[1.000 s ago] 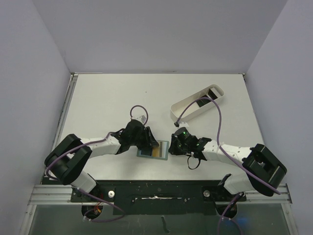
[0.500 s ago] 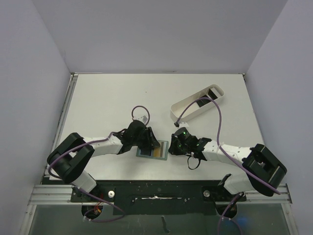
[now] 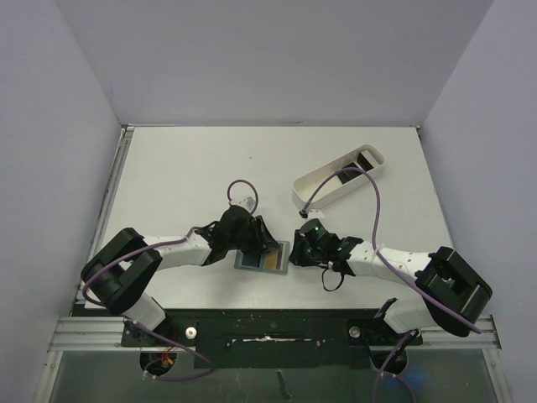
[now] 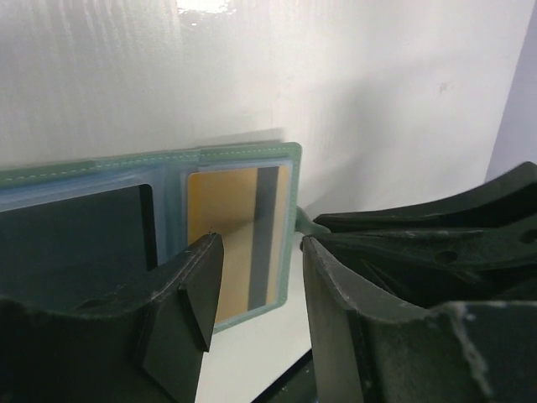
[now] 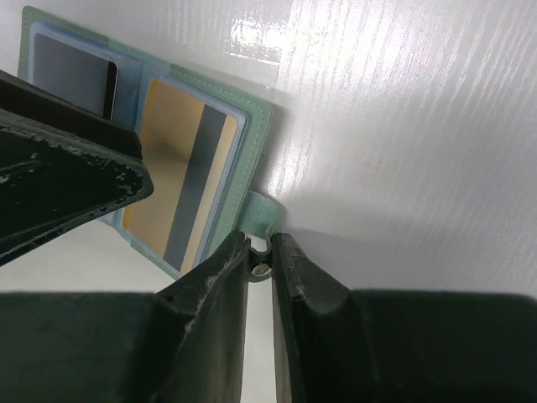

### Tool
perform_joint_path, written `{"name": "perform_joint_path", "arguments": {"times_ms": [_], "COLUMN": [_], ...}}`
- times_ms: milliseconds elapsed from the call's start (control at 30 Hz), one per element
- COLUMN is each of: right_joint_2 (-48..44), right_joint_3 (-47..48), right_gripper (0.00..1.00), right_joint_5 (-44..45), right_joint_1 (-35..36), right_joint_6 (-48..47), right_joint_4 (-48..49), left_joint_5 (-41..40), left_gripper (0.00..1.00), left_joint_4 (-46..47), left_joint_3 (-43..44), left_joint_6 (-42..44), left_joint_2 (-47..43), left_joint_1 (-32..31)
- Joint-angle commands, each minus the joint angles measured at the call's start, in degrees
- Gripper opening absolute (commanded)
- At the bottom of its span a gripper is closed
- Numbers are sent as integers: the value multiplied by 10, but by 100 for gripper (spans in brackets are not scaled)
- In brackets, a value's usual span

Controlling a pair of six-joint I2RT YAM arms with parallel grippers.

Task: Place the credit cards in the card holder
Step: Insert the credit card into the card holder.

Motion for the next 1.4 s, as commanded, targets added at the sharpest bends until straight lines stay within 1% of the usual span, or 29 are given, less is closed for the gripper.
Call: {"name": "perform_joint_path", "arguments": {"times_ms": [0, 67, 133, 233, 300, 367, 567, 700, 967, 1100, 1367], "right_joint_2": [-19, -26, -32, -43, -51, -56, -31, 6, 49, 59, 68], "right_joint_3": [0, 7, 18, 38, 49, 57, 72, 79, 80, 74, 69], "right_gripper": [5, 10, 17, 28, 32, 34, 34, 29, 28, 27, 27], "right_joint_5": [23, 36, 50, 57, 56, 51, 14, -13, -9, -8, -11], "right_joint_1": [6, 5, 4, 4, 6, 7, 16, 18, 19, 19, 19], "right_joint_6": [-11, -18, -24, -26, -20, -12, 13, 21, 20, 19, 16], "right_joint_4": [6, -9, -26, -45, -52, -49, 5, 47, 56, 61, 66], "left_joint_5": [-4, -19, -35, -34, -25, -14, 16, 63, 85, 94, 102], "left_gripper": [41, 41, 43, 45, 47, 49, 55, 57, 57, 57, 56], "left_joint_4": [11, -10, -31, -55, -73, -81, -82, -35, -3, 21, 40], "left_joint_3": [10, 12, 7, 3, -14, -25, -55, -80, -97, -101, -98], "left_joint_6": [7, 19, 29, 44, 56, 68, 90, 85, 68, 62, 56], "left_joint_2": [-57, -73, -91, -116, -128, -139, -163, -165, -152, -141, -103], "left_joint_1": [-2, 2, 8, 33, 60, 82, 132, 150, 154, 154, 153]}}
